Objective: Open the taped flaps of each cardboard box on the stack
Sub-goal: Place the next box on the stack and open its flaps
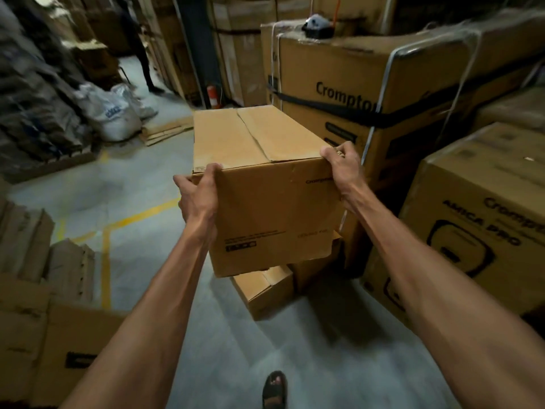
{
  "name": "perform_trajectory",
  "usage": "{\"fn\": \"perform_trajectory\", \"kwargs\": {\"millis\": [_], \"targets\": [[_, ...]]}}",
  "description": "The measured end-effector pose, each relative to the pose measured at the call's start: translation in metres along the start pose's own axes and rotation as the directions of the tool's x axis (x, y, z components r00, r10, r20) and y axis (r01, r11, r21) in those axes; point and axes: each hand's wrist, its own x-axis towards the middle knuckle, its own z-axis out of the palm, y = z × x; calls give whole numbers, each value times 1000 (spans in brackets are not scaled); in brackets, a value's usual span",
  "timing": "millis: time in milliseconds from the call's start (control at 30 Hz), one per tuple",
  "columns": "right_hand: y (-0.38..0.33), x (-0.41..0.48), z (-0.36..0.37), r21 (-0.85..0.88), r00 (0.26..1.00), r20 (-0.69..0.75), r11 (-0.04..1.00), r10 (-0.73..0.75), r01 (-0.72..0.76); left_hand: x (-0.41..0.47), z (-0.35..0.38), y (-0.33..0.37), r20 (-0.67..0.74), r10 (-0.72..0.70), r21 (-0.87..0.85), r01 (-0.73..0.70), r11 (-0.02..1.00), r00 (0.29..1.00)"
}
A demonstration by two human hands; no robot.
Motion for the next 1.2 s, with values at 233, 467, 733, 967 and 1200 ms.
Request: {"fn": "perform_trajectory", "kwargs": {"millis": [233, 467, 733, 967, 1200], "targets": [[-37, -79, -105, 42, 977, -200, 995, -79, 89, -86, -4, 51, 138, 101, -16, -99, 995, 985], [-63, -140, -184, 27, 927, -366, 995, -80, 97, -132, 18, 66, 347, 108, -107, -75, 991, 932], [-74, -184, -245, -2, 840, -527, 988, -131, 153, -172, 49, 81, 522, 139, -193, -42, 980, 842], [-88, -196, -297, -69, 731, -652, 976, -201, 206, -198, 99, 103, 649, 224, -280, -46, 959, 727], [-77, -175, -341, -106, 617, -759, 974, -210, 200, -203, 185, 123, 784, 272, -280, -73, 957, 559]]}}
